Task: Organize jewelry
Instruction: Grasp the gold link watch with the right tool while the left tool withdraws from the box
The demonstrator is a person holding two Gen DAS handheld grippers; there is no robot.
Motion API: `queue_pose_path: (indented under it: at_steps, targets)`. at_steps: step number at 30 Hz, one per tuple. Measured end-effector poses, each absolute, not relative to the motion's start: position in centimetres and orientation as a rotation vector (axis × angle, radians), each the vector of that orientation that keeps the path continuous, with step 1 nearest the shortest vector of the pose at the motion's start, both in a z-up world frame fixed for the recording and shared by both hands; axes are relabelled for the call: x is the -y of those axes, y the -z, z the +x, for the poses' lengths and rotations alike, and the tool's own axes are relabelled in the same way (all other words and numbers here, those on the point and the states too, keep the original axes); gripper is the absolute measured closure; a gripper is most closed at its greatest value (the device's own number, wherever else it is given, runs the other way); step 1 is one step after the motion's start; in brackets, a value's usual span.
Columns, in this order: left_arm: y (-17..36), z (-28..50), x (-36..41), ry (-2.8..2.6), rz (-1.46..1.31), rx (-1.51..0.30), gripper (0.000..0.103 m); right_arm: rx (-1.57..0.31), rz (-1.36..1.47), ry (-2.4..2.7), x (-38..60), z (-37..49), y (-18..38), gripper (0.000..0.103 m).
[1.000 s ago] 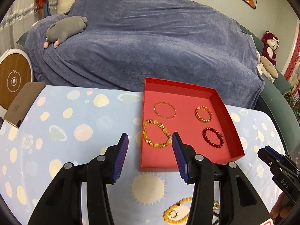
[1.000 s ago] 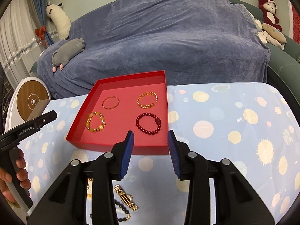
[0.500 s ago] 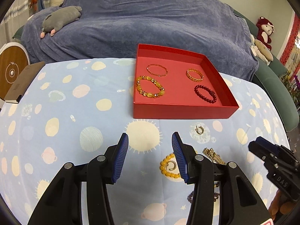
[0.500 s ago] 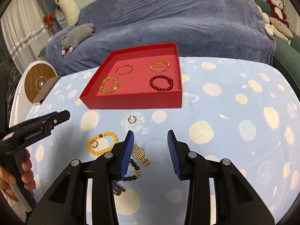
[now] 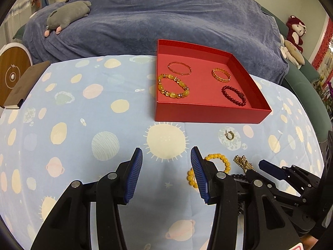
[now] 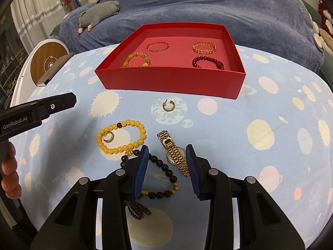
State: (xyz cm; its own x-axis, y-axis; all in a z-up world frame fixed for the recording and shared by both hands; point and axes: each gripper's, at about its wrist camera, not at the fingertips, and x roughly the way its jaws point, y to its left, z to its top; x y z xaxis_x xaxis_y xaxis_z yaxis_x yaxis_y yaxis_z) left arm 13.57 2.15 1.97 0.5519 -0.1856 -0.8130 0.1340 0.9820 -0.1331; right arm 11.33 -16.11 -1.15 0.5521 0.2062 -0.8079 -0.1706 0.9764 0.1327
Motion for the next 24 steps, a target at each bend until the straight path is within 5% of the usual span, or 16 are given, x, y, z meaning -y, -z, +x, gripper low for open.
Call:
queue_pose_path:
  at_steps: [11,16,24]
  targets:
    - [-1.5,13.6,-2.5,0.190,-0.054,-0.987,0.057,-0.961,-0.010,-0.225,14.9,12.8,2.2,0.069]
    - [-1.3,13.7,-2.7,0.185,-0.053,-0.994,0.057,-0.976,-0.023,-0.193,15.5,13.1,2.7,0.091]
    - [-0.9,13.5,-1.8,0.207,-0.034,-1.005,0.057,-0.995,-0.003,-0.153,17.2,12.0,2.3,0.091]
